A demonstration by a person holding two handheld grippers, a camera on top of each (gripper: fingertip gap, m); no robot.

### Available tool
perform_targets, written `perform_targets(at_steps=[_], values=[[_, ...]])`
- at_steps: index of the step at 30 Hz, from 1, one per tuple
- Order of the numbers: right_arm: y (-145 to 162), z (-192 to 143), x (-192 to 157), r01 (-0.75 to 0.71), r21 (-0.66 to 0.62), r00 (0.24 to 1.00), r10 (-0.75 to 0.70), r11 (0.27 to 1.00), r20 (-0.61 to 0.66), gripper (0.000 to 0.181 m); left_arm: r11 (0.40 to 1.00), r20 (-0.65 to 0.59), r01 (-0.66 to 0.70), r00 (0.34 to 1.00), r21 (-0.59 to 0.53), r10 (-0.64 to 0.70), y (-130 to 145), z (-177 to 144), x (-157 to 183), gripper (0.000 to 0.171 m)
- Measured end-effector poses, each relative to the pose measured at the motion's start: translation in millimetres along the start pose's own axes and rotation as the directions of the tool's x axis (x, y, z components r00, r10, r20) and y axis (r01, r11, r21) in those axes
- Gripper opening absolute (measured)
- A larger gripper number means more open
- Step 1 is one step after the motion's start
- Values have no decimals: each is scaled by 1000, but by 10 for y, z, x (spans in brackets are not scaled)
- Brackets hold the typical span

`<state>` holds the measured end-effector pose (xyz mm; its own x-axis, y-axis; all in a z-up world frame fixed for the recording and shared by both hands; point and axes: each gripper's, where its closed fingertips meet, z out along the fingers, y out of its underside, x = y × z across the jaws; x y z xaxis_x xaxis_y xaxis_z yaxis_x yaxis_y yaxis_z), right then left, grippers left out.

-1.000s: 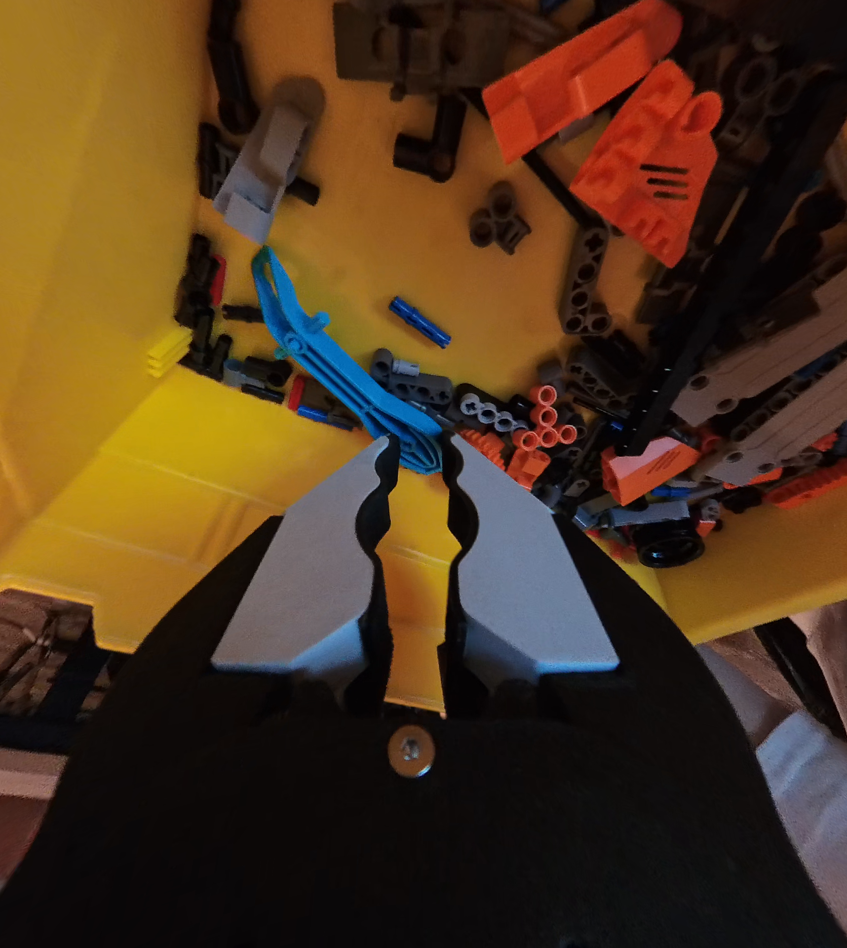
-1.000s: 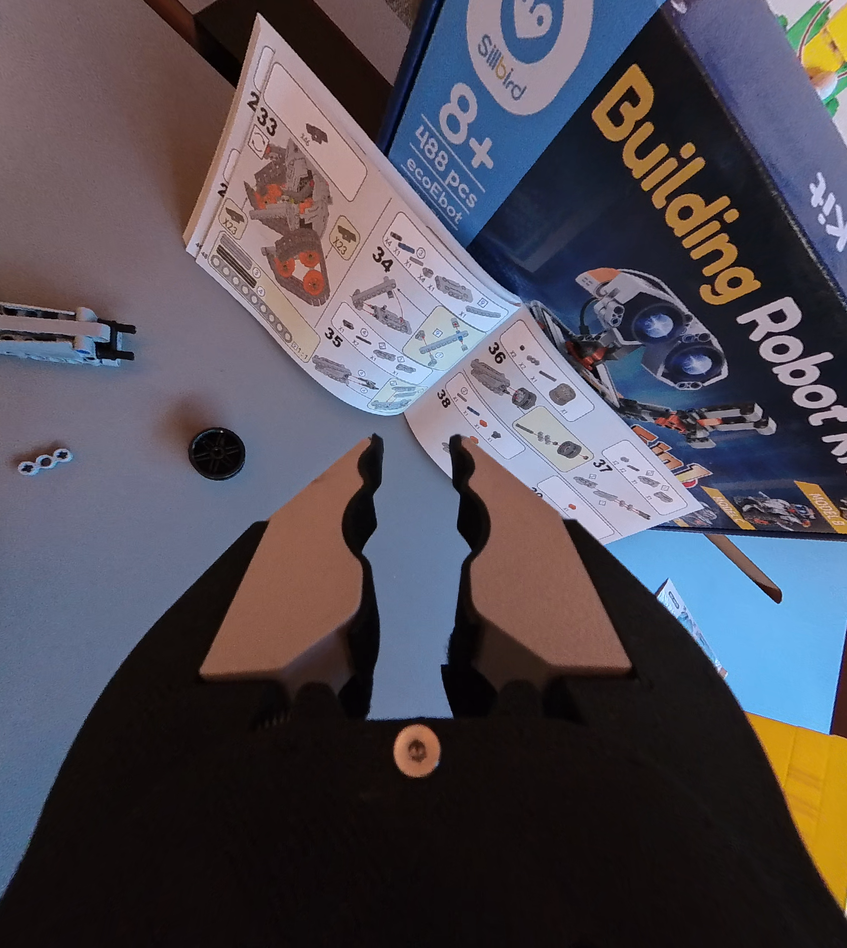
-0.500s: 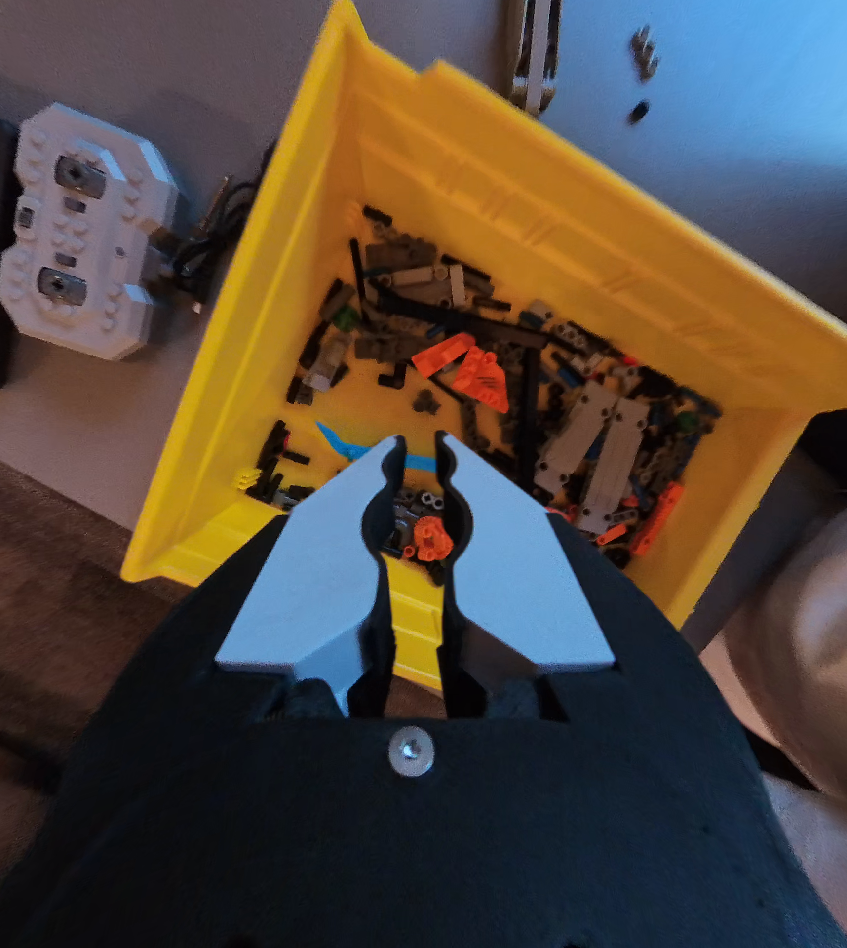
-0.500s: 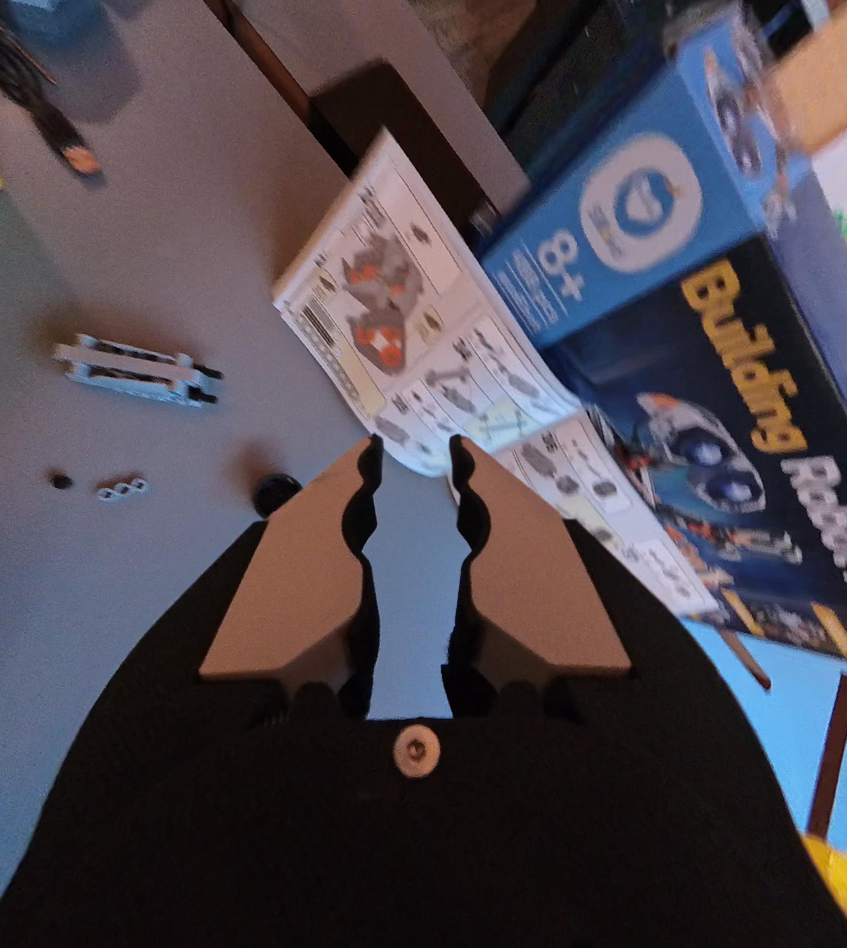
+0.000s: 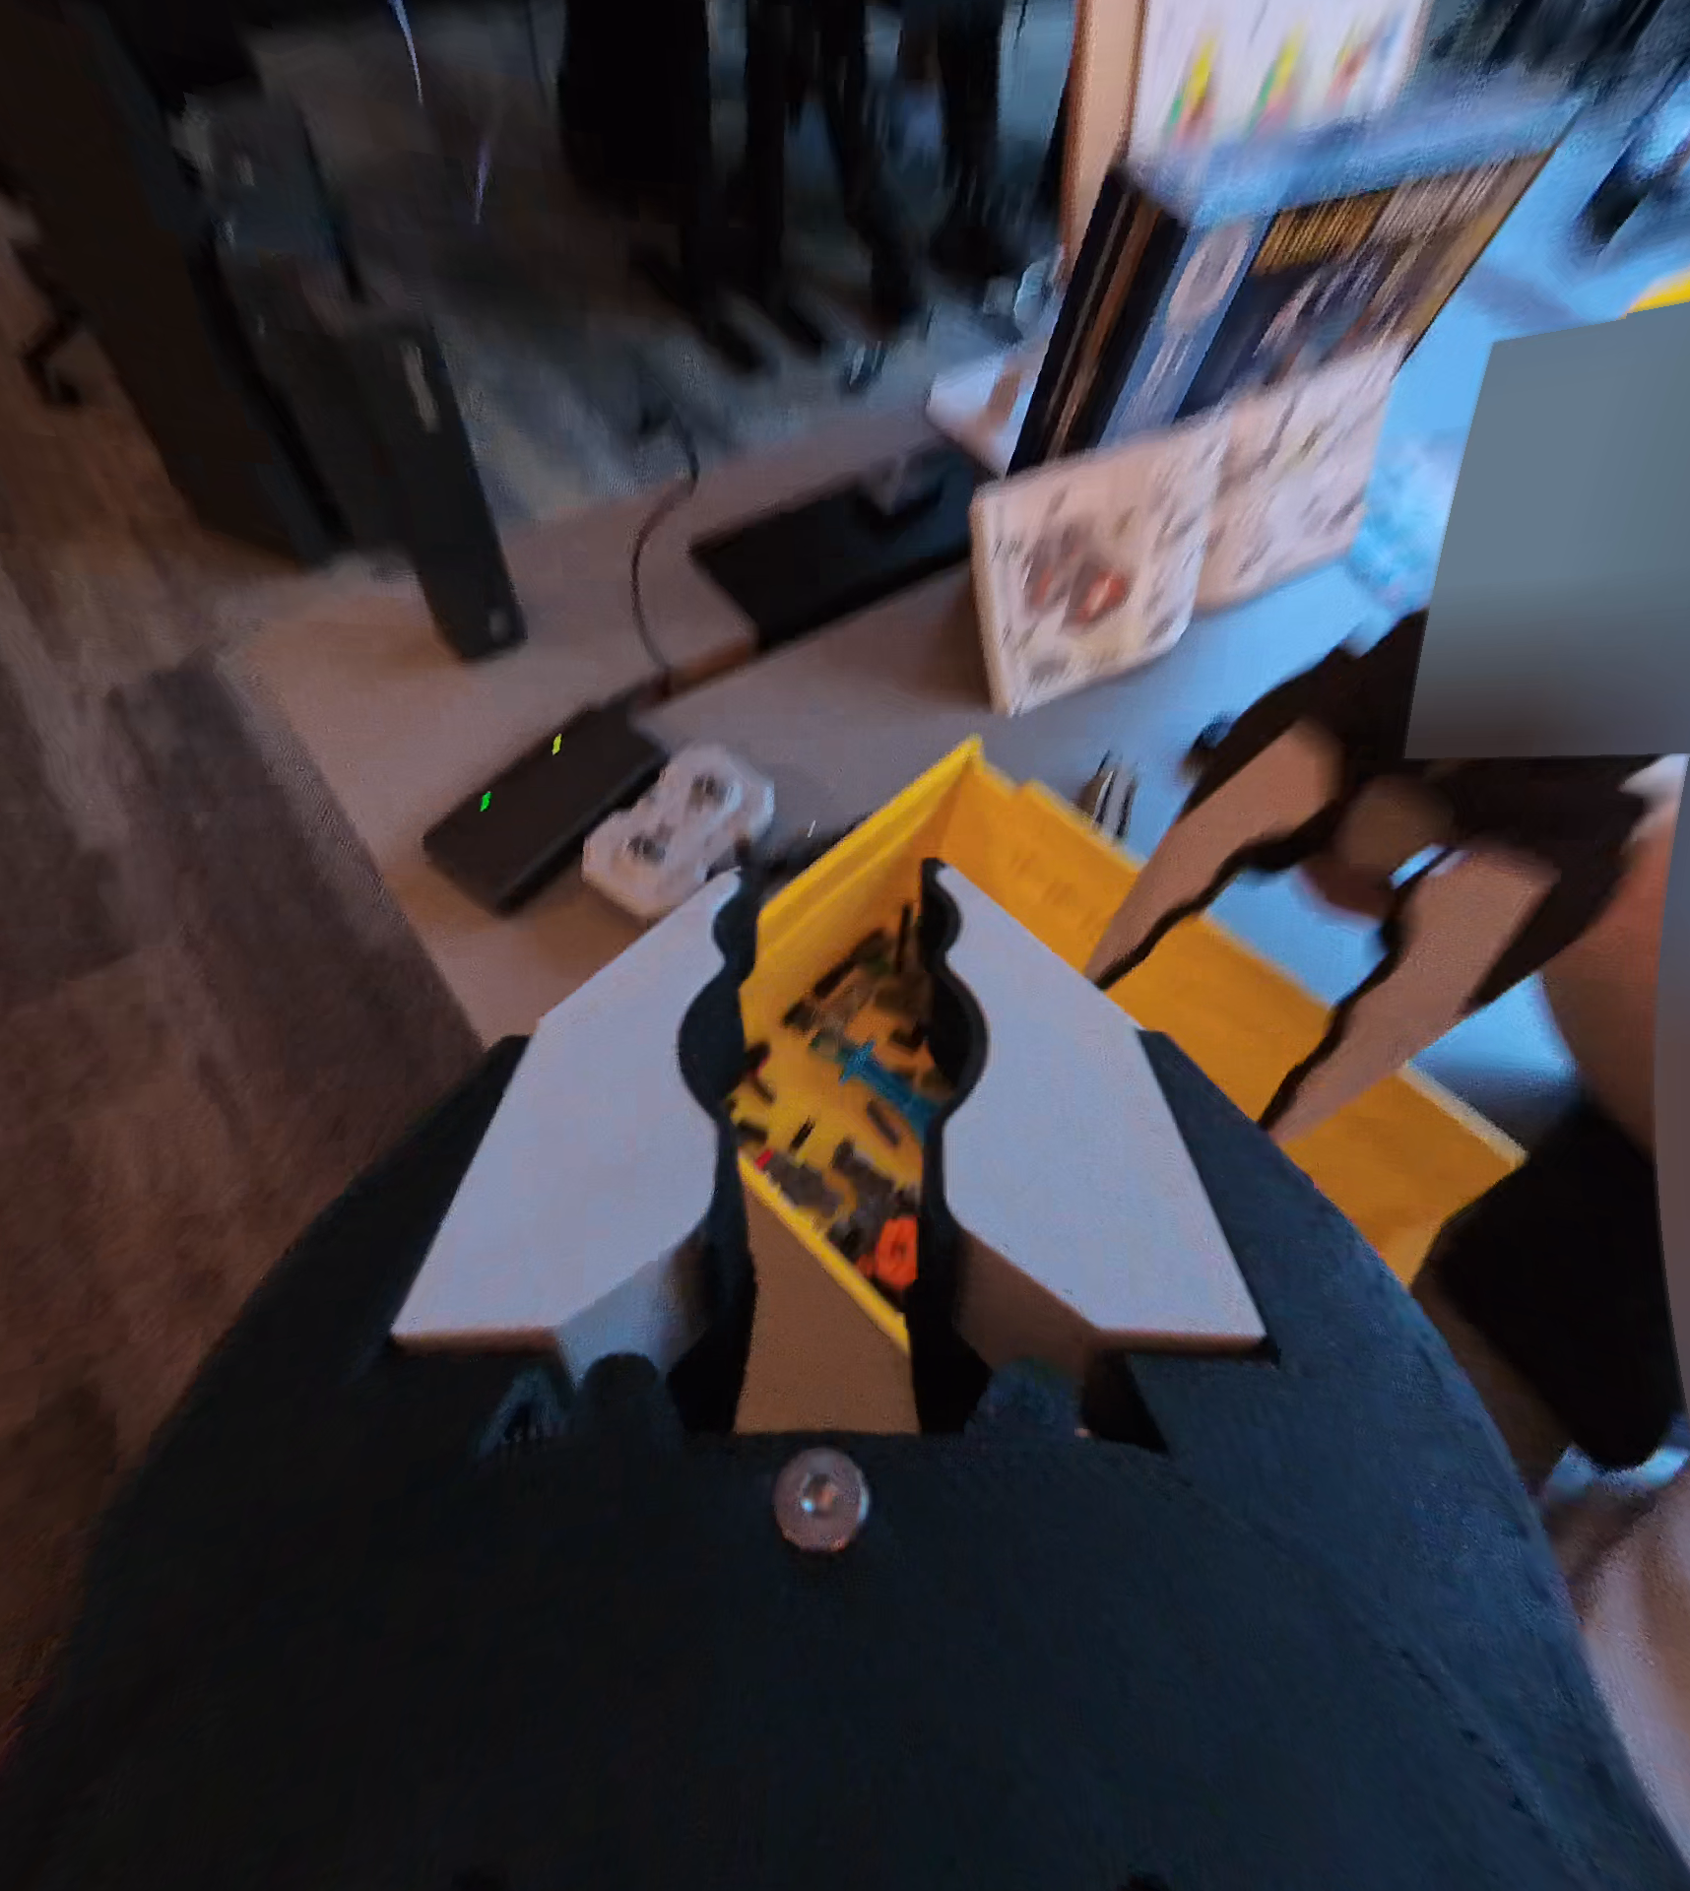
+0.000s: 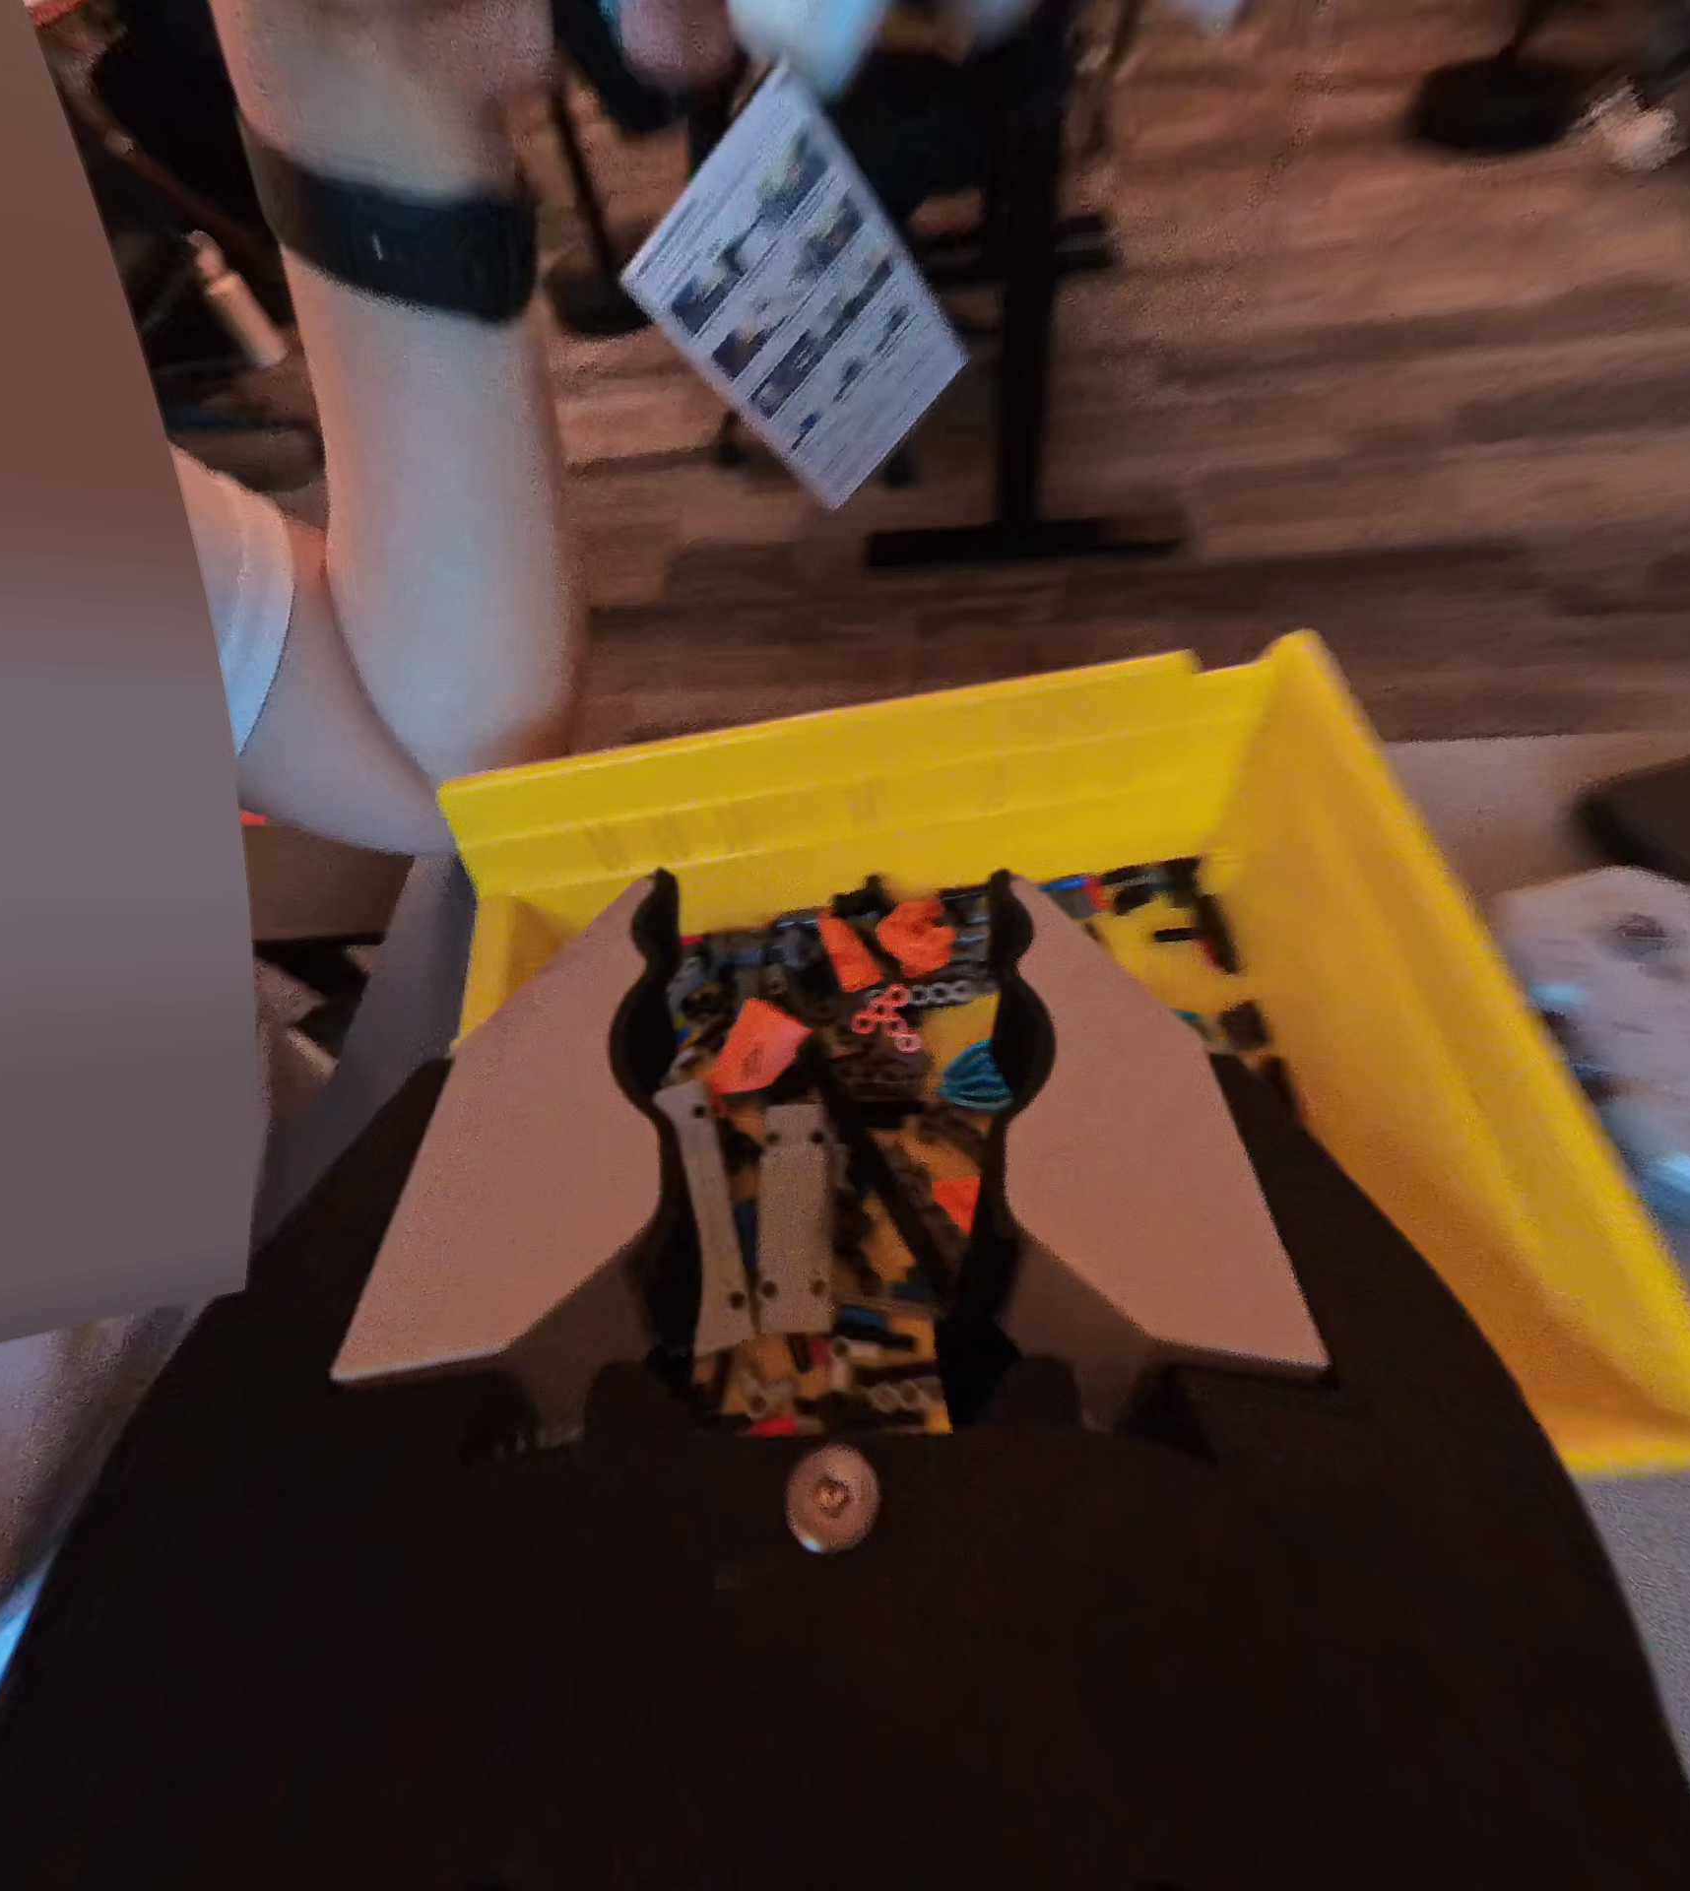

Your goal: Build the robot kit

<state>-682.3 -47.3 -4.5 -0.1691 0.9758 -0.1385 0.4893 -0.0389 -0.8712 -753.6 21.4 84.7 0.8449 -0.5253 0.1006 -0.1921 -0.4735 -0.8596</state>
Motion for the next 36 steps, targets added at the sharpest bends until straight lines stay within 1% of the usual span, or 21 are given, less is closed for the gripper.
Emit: perform_targets(at_steps=[2,3,5,7,9,10,11,13,17,18,19,21,22,23,24,25,27,29,33,35,36], values=[[151,281,-128,-4,-80,998,9,997,66,70,988,-48,33,999,151,-26,-194,-225,30,42],[218,398,-200,16,-114,996,-6,993,91,71,976,-64,44,997,213,-31,-270,-320,27,57],[341,596,-278,56,-182,994,-38,982,101,71,952,-97,67,994,298,-40,-369,-467,3,70],[462,736,-249,83,-266,995,-67,960,70,71,937,-96,91,993,336,-62,-391,-552,-72,87],[554,848,-110,91,-337,996,-93,937,10,69,932,-75,97,994,349,-76,-384,-606,-151,94],[593,906,-72,82,-369,996,-87,926,4,69,927,-67,103,994,362,-84,-389,-633,-180,99],[616,975,-63,77,-388,997,-78,919,14,70,920,-66,108,994,376,-89,-401,-664,-194,102],[680,1124,-69,99,-418,995,-87,903,48,76,910,-87,114,992,397,-87,-416,-727,-175,97],[955,1321,-113,177,-527,984,-148,831,98,104,894,-146,137,986,426,-82,-432,-837,-104,87],[1029,1354,-116,195,-550,981,-170,812,97,105,890,-159,141,984,434,-79,-441,-860,-86,85],[1037,1393,-86,225,-546,973,-219,807,77,111,886,-171,145,982,441,-76,-448,-878,-70,84],[1031,1408,-80,218,-549,972,-231,807,46,99,884,-186,150,980,443,-73,-453,-886,-41,84],[1035,1377,-59,222,-564,969,-245,795,35,88,887,-191,147,979,438,-68,-449,-878,-24,84],[1047,1330,-9,238,-582,960,-280,778,18,45,892,-194,143,979,429,-64,-440,-864,-9,84],[1087,1283,29,263,-600,948,-316,755,18,24,896,-196,140,979,421,-61,-431,-849,5,84],[1089,1277,12,269,-580,949,-315,769,23,17,900,-201,140,978,414,-59,-424,-834,21,84],[1119,1228,23,228,-582,962,-273,780,11,17,908,-209,136,976,397,-55,-408,-802,50,83],[1159,1138,100,181,-627,969,-246,758,-18,16,913,-208,131,977,387,-52,-401,-781,62,82],[1190,899,426,184,-729,927,-362,659,-94,16,909,-226,140,973,393,-52,-414,-790,92,77],[1168,827,542,148,-751,920,-369,644,-136,15,906,-227,145,972,398,-56,-421,-798,91,76],[1124,814,615,125,-744,912,-371,656,-174,15,906,-224,145,973,399,-58,-422,-799,84,76]])
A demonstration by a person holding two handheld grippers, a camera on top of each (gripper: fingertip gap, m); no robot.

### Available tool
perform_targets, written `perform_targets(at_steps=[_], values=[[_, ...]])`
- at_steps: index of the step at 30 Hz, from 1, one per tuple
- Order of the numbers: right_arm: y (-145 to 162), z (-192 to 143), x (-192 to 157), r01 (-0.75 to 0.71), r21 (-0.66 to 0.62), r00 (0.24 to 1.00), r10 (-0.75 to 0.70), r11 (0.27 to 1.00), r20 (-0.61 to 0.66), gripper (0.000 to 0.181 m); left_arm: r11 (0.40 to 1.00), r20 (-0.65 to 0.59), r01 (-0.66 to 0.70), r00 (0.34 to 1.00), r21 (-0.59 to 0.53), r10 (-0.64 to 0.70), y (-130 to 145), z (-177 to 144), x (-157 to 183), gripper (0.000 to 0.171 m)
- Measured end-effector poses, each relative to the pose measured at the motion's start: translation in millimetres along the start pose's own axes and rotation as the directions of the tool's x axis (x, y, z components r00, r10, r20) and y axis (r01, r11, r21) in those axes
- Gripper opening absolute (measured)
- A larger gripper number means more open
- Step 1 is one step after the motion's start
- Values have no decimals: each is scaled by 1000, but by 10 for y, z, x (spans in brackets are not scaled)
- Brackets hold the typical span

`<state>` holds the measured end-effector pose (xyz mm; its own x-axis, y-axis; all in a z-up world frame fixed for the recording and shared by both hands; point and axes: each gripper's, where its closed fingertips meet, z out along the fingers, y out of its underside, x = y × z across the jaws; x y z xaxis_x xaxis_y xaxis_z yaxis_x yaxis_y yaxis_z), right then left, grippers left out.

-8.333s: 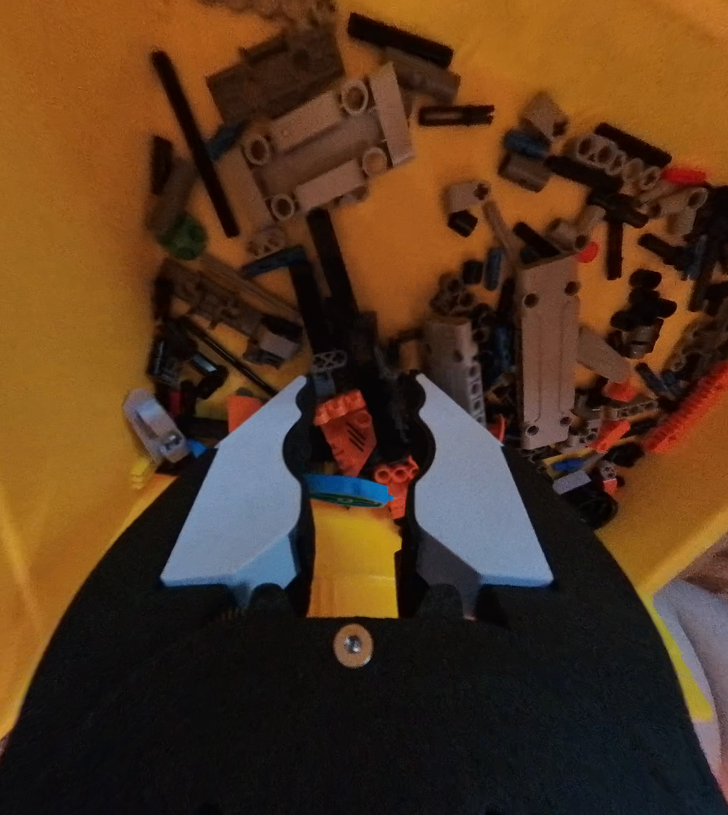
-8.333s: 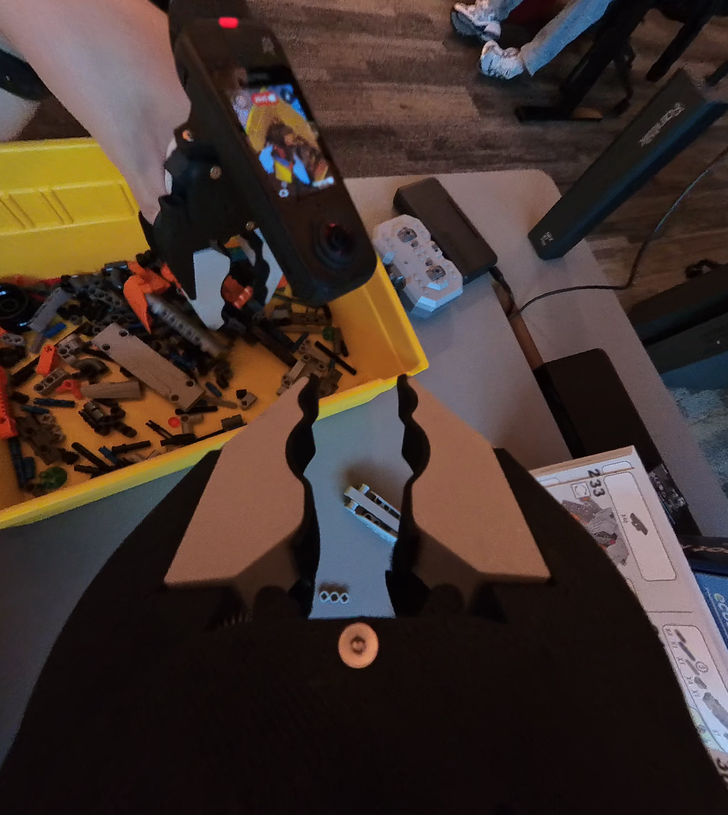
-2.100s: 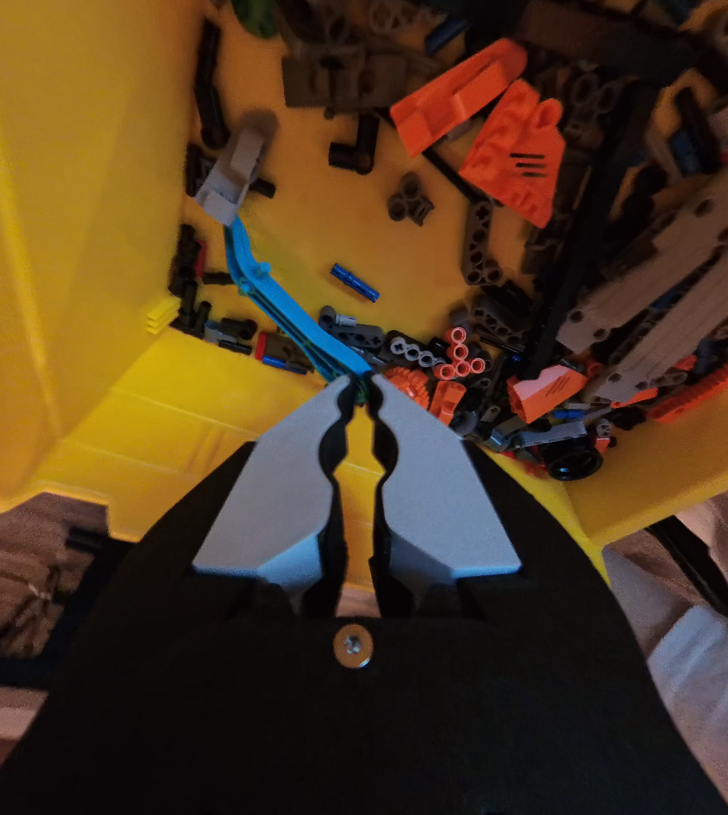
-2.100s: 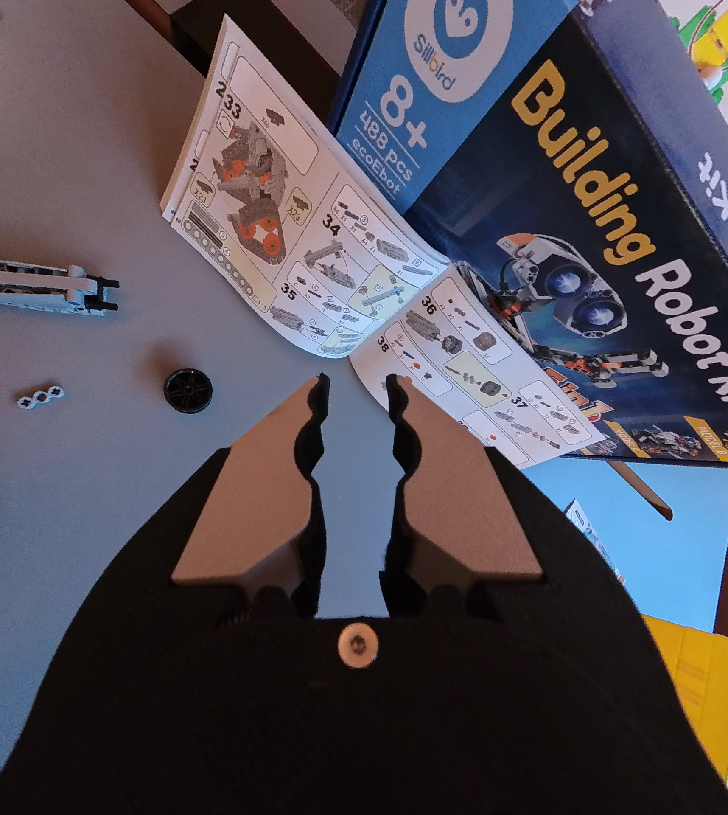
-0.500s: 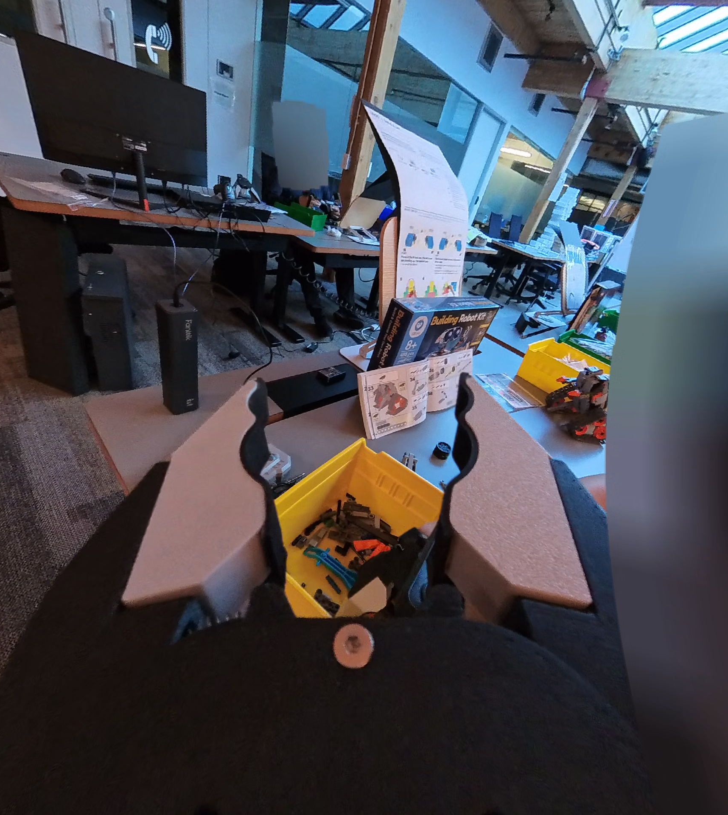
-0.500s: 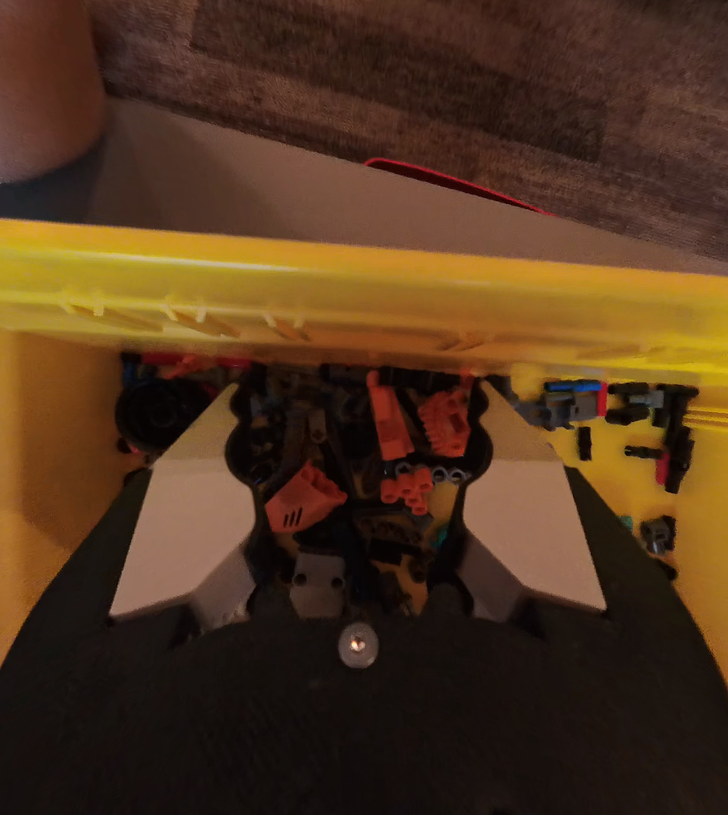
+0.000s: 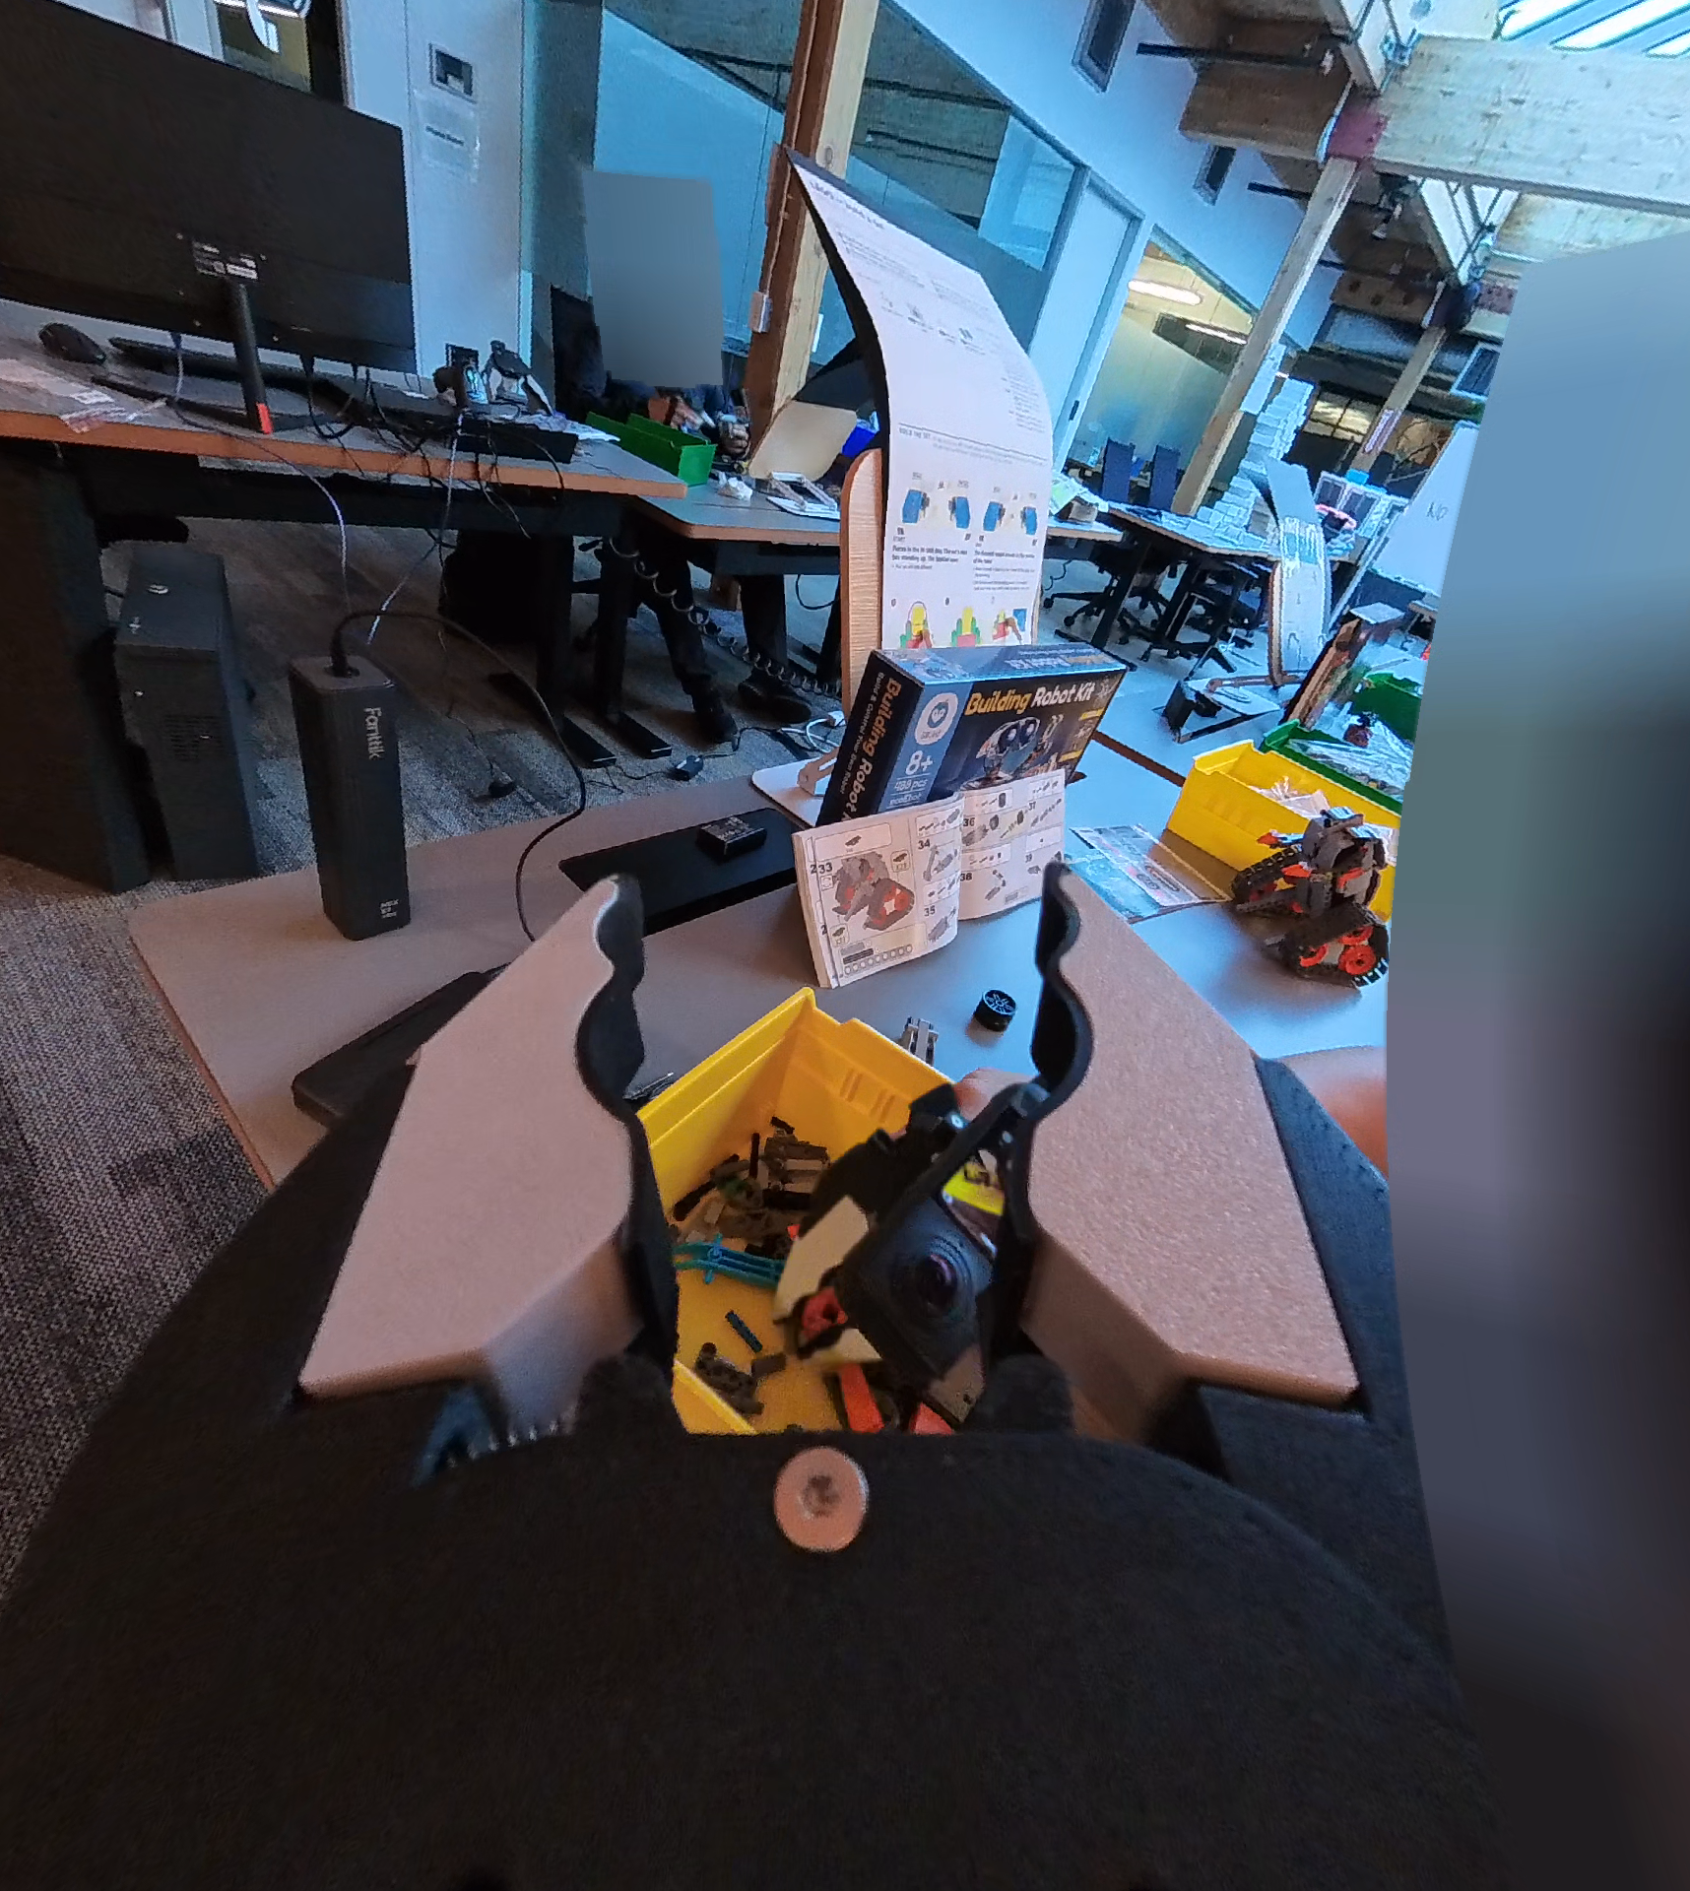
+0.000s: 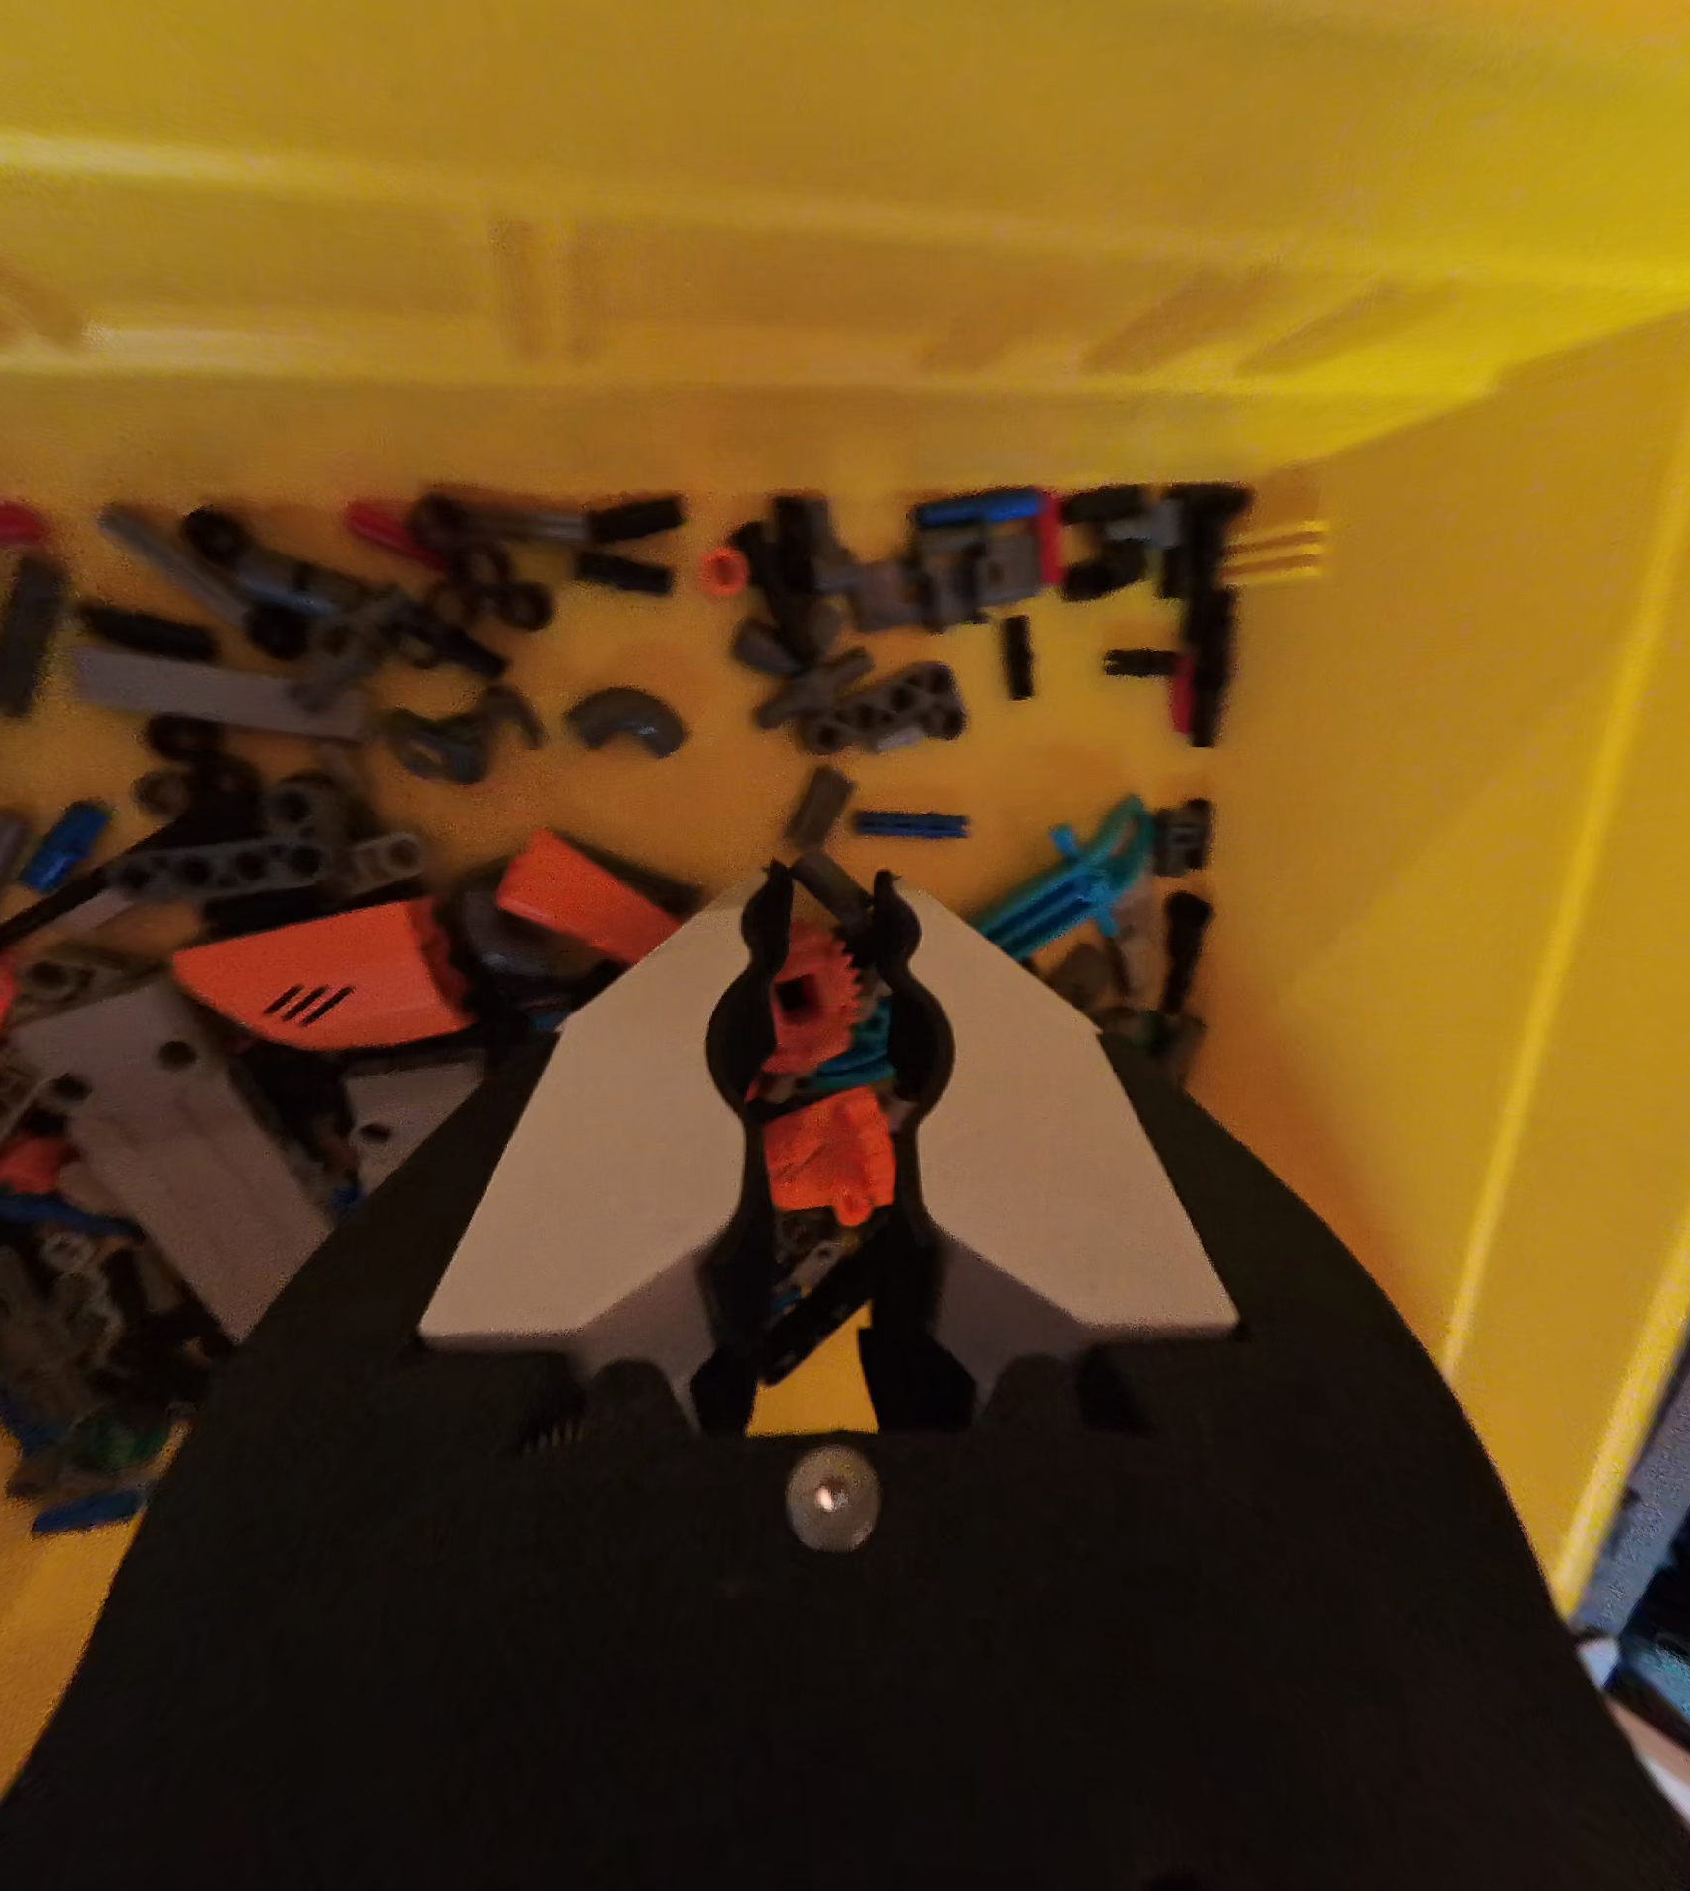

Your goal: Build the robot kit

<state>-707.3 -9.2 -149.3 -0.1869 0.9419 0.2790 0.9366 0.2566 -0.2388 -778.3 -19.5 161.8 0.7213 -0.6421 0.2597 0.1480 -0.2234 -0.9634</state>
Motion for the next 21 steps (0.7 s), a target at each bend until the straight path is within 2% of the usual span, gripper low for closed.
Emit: perform_targets(at_steps=[2,4,6,7,10,12,13,14,18,21], values=[[-66,-19,80,-57,31,998,57,998,-3,22,1000,5,5,1000,-2,-5,4,-3,-16,77],[-289,-75,-119,-73,134,989,55,988,136,48,1000,5,13,1000,1,-13,2,-10,-24,77],[-543,-145,-398,-85,256,961,11,963,275,59,1000,3,16,1000,8,-16,-9,-20,-26,77],[-604,-124,-478,-78,276,955,-7,958,295,60,1000,3,17,1000,11,-17,-12,-22,-28,76],[-603,35,-604,10,229,957,-75,973,280,70,1000,5,6,1000,-10,-6,22,-5,-23,76],[-595,31,-632,31,217,956,-93,976,280,48,999,9,-5,1000,-35,5,62,9,-23,77],[-558,38,-603,58,202,959,-111,978,259,32,999,10,-6,1000,-42,7,74,13,-25,78],[-489,57,-571,88,176,962,-129,981,242,8,999,10,-5,1000,-43,5,77,14,-26,78],[-284,81,-354,32,92,975,-51,995,218,8,999,8,14,1000,-32,-14,62,5,-53,77],[-87,69,-42,-7,22,992,4,1000,126,8,999,14,22,1000,-27,-22,57,-1,-73,76]])
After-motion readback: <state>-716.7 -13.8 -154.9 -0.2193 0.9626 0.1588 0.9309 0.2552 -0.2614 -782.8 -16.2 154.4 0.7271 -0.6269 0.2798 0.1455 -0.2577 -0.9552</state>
